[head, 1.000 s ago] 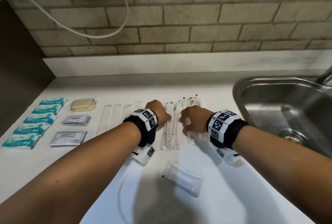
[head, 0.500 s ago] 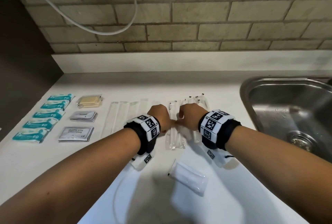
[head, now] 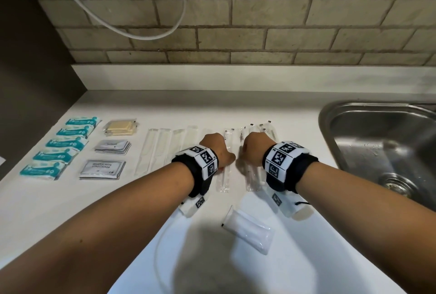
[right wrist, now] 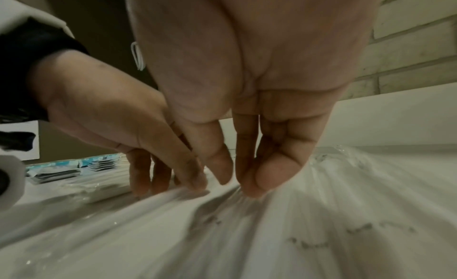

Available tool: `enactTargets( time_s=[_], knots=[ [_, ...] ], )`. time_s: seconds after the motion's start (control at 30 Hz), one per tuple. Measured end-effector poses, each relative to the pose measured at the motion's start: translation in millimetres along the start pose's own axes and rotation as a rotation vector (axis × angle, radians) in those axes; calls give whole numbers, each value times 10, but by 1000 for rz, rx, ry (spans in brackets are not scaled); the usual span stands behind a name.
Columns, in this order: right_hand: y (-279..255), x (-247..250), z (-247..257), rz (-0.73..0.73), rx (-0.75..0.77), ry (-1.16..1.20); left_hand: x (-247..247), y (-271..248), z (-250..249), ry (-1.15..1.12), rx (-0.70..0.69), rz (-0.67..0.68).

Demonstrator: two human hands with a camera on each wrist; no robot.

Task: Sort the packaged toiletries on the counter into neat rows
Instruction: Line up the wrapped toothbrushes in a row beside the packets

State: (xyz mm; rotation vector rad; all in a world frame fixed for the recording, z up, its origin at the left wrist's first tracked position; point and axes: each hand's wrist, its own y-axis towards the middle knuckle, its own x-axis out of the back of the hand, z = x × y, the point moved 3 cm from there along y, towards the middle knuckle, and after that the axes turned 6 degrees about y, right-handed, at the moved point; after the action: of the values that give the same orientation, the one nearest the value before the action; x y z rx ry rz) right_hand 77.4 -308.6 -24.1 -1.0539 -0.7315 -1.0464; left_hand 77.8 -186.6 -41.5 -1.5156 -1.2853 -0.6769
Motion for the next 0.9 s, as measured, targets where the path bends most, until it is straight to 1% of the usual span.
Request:
enactTargets(
  time_s=[0.1,0.17,0.23,0.37,0.43,0.53,0.63,0.73,0.83,0.9],
  knots=[
    [4,-12,48,-5,-32,-51,16,-25,-40,11,3,-1],
    [-4,-6,54,22,-57,-44,16,-33,-41,14,15,3],
    [-3,0,41,54,-53,-53,25,-32,-31,-10,27,-3],
    [-25,57,-29,55,-93,-16,67,-2,2,-73,30,6],
    [-28,92,-56,41,-124,53,84,6,30,-141,33,26],
    [-12,110,-67,25,-110,199,74,30,92,-210,39,39],
    [33,39,-82,101,-88,335,25,0,108,-209,44,79],
    [25,-23,-93,165,-99,454,-16,-3,144,-161,69,77],
    [6,-46,-102,156,-111,431,24,-38,146,-63,69,55],
    [-47,-35,-81,142,-96,271,65,-52,160,-8,49,0]
  ],
)
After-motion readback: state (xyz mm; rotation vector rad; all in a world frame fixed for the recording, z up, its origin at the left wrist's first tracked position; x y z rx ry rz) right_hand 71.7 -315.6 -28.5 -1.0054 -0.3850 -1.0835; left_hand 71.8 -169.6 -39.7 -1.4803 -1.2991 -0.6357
